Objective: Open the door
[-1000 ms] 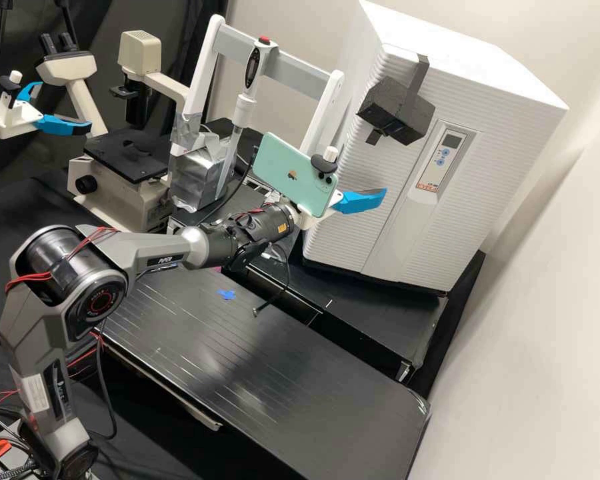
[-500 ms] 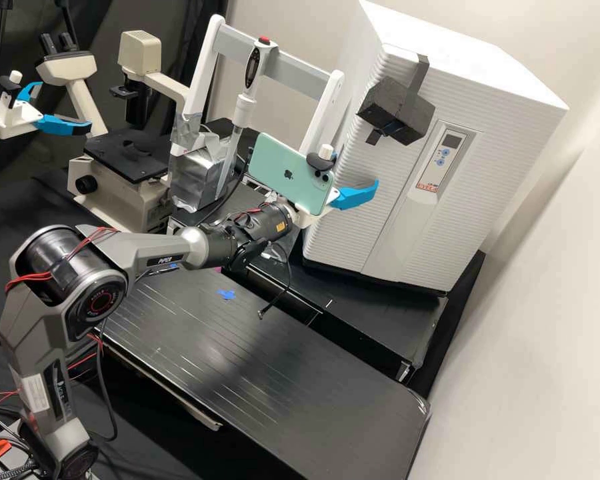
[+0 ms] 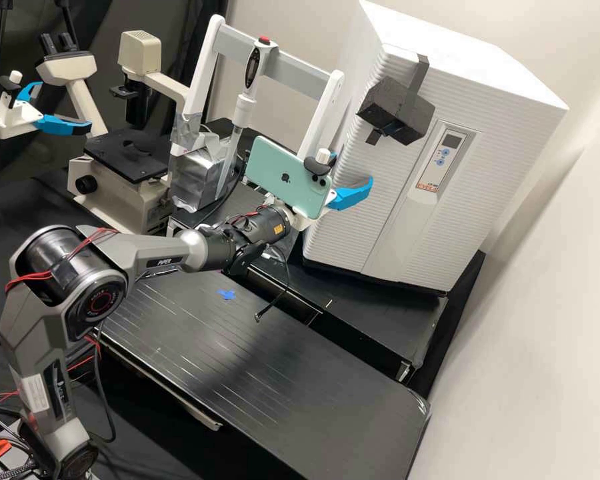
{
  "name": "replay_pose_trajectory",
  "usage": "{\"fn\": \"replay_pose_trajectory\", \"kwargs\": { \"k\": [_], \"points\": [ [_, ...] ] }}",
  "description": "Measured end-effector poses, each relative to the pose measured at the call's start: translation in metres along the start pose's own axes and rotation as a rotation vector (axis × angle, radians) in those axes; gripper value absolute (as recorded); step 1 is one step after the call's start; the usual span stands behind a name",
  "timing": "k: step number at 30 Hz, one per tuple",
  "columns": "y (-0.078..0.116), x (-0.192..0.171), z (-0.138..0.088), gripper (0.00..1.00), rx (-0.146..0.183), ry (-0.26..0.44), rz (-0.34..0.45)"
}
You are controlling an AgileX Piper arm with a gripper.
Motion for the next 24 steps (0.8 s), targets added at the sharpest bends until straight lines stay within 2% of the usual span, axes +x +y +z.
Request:
{"fn": "replay_pose_trajectory", "kwargs": {
  "k": [7,10,14,18,24],
  "points": [
    [-0.002,-0.004,0.008,0.00,0.019,0.006,-0.001],
    [0.000,-0.007,0.013,0.00,0.039,0.005,0.006],
    [0.001,-0.011,0.016,0.00,0.046,0.009,-0.004],
    [0.003,-0.014,0.018,0.00,0.029,0.022,-0.013],
    [0.005,-0.015,0.020,0.00,0.027,0.032,-0.016]
  ]
}}
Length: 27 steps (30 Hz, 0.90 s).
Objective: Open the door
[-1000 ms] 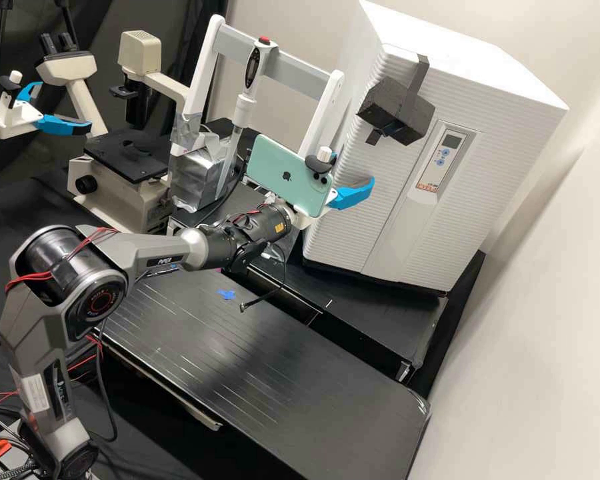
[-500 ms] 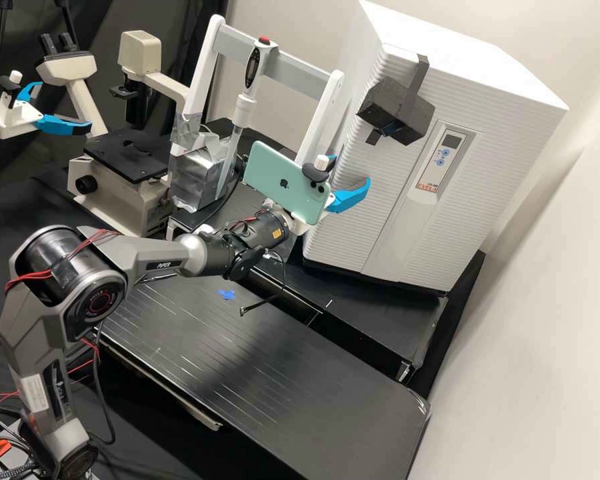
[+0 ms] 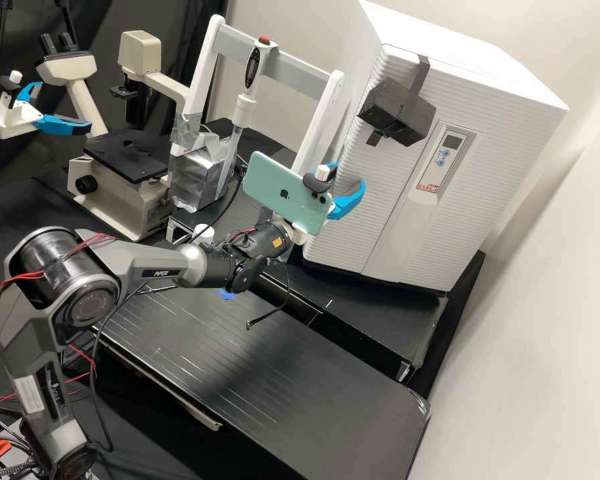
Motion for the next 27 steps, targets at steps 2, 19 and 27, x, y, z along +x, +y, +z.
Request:
{"fn": "replay_pose_trajectory", "kwargs": {
  "k": [2,19,27],
  "points": [
    [0.000,0.000,0.000,0.00,0.001,0.001,-0.001],
    [0.020,-0.036,0.028,0.00,0.048,0.040,0.052],
    [0.030,-0.060,0.047,0.00,0.079,0.043,0.130]
  ]
}}
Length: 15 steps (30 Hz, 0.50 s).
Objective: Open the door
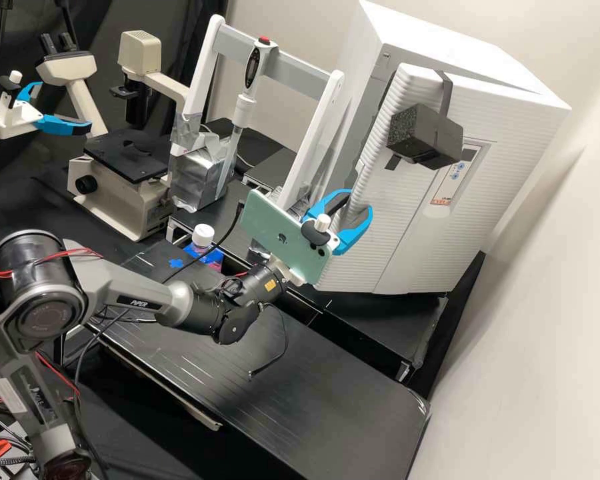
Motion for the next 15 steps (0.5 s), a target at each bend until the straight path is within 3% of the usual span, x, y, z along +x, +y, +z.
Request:
{"fn": "replay_pose_trajectory", "kwargs": {
  "k": [5,15],
  "points": [
    [0.011,-0.011,0.011,0.00,-0.009,-0.001,0.054],
    [0.025,-0.028,0.040,0.00,0.014,-0.036,0.144]
  ]
}}
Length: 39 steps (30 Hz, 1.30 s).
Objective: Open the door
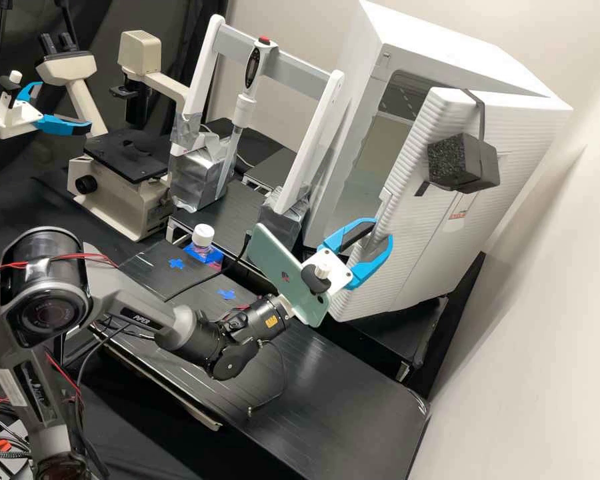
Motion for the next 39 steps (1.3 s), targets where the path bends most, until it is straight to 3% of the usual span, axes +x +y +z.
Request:
{"fn": "replay_pose_trajectory", "kwargs": {
  "k": [8,16,17,20,24,30,34,39],
  "points": [
    [0.012,-0.011,0.017,0.00,0.009,-0.052,0.084],
    [0.012,-0.044,0.030,0.00,0.069,-0.144,0.063],
    [0.012,-0.050,0.030,1.00,0.071,-0.159,0.053],
    [0.013,-0.067,0.022,1.00,0.065,-0.157,0.034],
    [0.009,-0.089,-0.001,1.00,0.038,-0.102,0.022],
    [-0.016,-0.118,-0.038,1.00,0.031,0.054,-0.078],
    [-0.033,-0.135,-0.054,1.00,0.074,0.152,-0.157],
    [-0.047,-0.143,-0.064,1.00,0.141,0.215,-0.245]
  ]
}}
